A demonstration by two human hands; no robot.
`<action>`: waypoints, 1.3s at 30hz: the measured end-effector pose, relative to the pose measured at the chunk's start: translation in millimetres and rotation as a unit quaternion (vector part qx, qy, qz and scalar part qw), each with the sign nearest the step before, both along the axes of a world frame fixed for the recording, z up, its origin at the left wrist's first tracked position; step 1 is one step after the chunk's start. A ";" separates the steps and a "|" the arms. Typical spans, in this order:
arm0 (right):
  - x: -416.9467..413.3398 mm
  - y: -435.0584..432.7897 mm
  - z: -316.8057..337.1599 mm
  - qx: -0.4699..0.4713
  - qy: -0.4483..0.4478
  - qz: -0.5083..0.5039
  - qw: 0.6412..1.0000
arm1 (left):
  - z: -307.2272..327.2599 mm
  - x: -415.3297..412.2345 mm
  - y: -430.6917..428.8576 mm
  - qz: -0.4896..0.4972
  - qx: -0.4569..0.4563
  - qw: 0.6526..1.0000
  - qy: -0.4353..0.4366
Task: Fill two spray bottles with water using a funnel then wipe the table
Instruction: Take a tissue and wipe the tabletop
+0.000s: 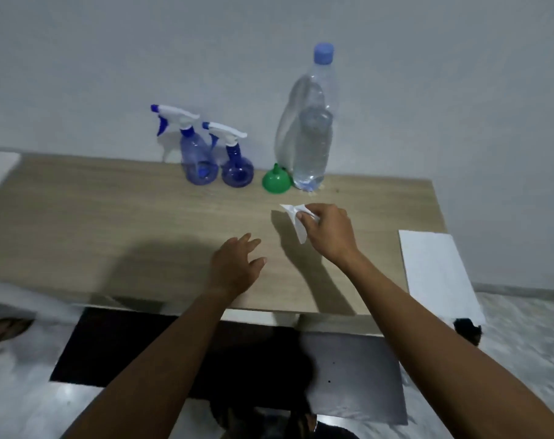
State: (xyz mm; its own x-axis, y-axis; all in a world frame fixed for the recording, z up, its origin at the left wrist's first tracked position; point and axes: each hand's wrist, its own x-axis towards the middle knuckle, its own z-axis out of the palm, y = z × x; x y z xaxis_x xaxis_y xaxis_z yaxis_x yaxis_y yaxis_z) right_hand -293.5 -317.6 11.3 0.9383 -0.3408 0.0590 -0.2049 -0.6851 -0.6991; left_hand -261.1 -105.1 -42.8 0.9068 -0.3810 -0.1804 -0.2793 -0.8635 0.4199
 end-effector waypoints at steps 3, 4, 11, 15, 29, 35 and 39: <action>33.1 48.1 -9.5 -0.012 0.006 0.044 0.999 | 2.7 22.4 50.5 0.052 0.043 0.997 0.021; 43.4 63.3 -13.0 -0.016 0.010 0.053 0.998 | 3.0 30.5 66.2 0.068 0.050 0.996 0.035; 108.9 150.2 -32.3 -0.081 0.017 0.092 0.992 | 2.2 88.2 158.4 0.091 0.094 0.988 0.081; 145.9 189.1 -36.1 -0.127 0.025 0.111 0.985 | -7.0 116.3 190.2 0.066 0.128 0.986 0.080; 181.5 232.0 -83.6 -0.062 0.081 0.245 0.964 | -30.7 135.8 208.1 0.040 0.096 0.992 0.064; 187.2 233.4 -99.6 -0.082 0.097 0.224 0.966 | -29.5 137.5 209.0 0.033 0.105 0.992 0.061; 198.3 238.4 -111.1 -0.163 0.104 0.249 0.949 | -27.9 135.3 209.2 0.038 0.095 0.993 0.059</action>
State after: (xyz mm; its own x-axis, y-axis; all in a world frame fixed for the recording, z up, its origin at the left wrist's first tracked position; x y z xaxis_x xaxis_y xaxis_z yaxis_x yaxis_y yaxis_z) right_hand -95.2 -79.2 -99.8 0.9809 0.1531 -0.1198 0.0909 -0.9061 -0.4133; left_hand -125.8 104.1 -70.7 0.8996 -0.2616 -0.3497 -0.1688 -0.9468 0.2739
